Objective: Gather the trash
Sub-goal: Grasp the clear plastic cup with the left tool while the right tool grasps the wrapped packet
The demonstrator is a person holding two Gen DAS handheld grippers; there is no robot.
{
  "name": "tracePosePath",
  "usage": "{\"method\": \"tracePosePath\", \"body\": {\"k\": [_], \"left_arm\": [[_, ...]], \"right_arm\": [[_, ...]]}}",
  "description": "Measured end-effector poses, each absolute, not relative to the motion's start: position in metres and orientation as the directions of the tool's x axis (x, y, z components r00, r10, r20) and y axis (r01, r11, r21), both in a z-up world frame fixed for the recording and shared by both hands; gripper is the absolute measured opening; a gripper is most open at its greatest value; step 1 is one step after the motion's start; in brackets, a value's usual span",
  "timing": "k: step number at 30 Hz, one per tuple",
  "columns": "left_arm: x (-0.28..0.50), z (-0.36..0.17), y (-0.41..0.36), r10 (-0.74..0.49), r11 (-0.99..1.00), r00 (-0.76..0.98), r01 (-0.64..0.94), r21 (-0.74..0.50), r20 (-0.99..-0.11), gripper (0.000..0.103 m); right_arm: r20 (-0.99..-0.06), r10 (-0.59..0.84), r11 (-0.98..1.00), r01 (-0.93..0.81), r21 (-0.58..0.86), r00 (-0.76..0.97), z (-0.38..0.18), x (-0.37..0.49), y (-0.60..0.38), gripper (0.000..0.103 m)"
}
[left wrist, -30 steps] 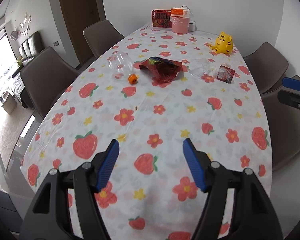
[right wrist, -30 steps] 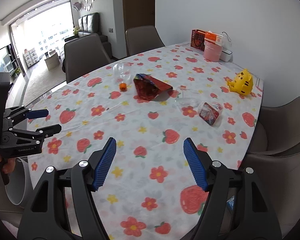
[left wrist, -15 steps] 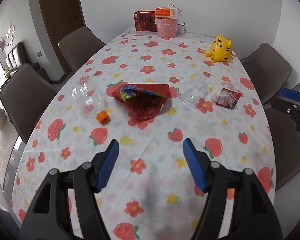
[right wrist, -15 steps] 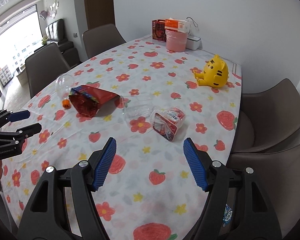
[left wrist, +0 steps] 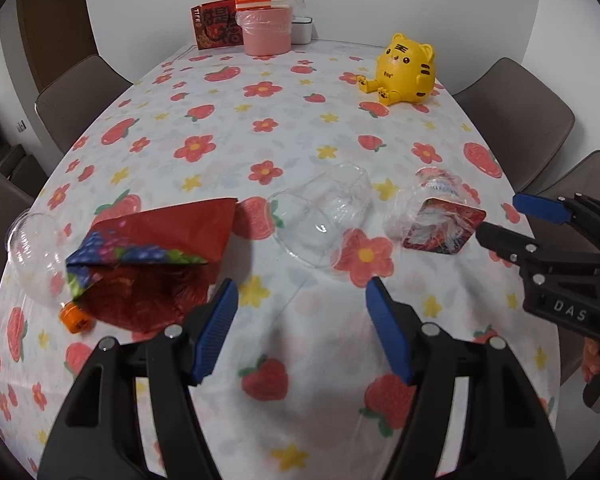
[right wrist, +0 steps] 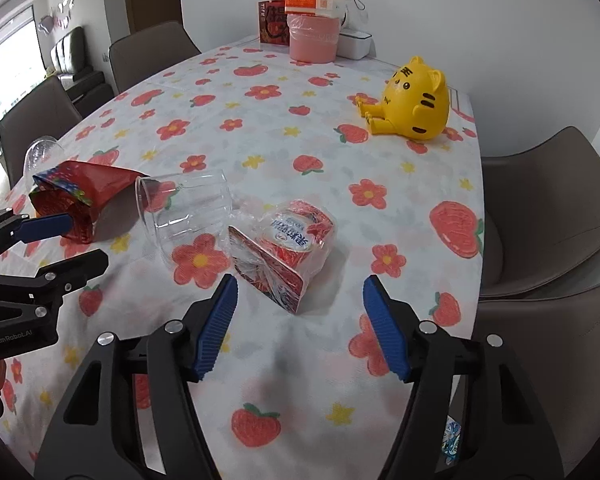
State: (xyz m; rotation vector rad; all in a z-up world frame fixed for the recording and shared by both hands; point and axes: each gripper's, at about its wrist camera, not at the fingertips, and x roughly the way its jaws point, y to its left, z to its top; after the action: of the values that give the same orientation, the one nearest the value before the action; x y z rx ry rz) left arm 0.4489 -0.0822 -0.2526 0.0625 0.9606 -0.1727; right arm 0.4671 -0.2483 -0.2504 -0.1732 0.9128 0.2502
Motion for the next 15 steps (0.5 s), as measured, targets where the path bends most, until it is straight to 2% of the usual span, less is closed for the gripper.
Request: {"method": "tracePosePath", "body": {"k": [7,9,12,14,15], "left_arm": [[0.481,-0.275,-0.099,-0.143,0.978,0.539,0.206,-0.034,-0.83,0.065],[0.487,-0.278,-0.102,-0.152,0.976,0.539,0.213,-0.041,-0.829,0.061],[0.494,-0.284,-0.106,-0.177,0.972,0.522,0.227,-0.064,-0.834,0.044],[0.498,-0.287,-0.108,-0.193,0.968,0.507,0.237,-0.08,-0.84,0.027],[0.498,-0.288,-0.109,-0.198,0.966,0.502,0.243,-0.082,-0.842,0.023]], "right_arm": [[-0.815,0.147,0.953,-0.3,-0.035,0.561,-0.271,0.481,-0.248,0.044],[-0.817,0.159,0.951,-0.309,-0.025,0.554,-0.274,0.483,-0.248,0.033],[-0.821,0.18,0.943,-0.332,-0.013,0.542,-0.276,0.484,-0.245,0.017],[-0.819,0.185,0.939,-0.344,-0.016,0.543,-0.275,0.482,-0.243,0.015],[-0.818,0.189,0.937,-0.348,-0.015,0.544,-0.275,0.481,-0.243,0.014]]}}
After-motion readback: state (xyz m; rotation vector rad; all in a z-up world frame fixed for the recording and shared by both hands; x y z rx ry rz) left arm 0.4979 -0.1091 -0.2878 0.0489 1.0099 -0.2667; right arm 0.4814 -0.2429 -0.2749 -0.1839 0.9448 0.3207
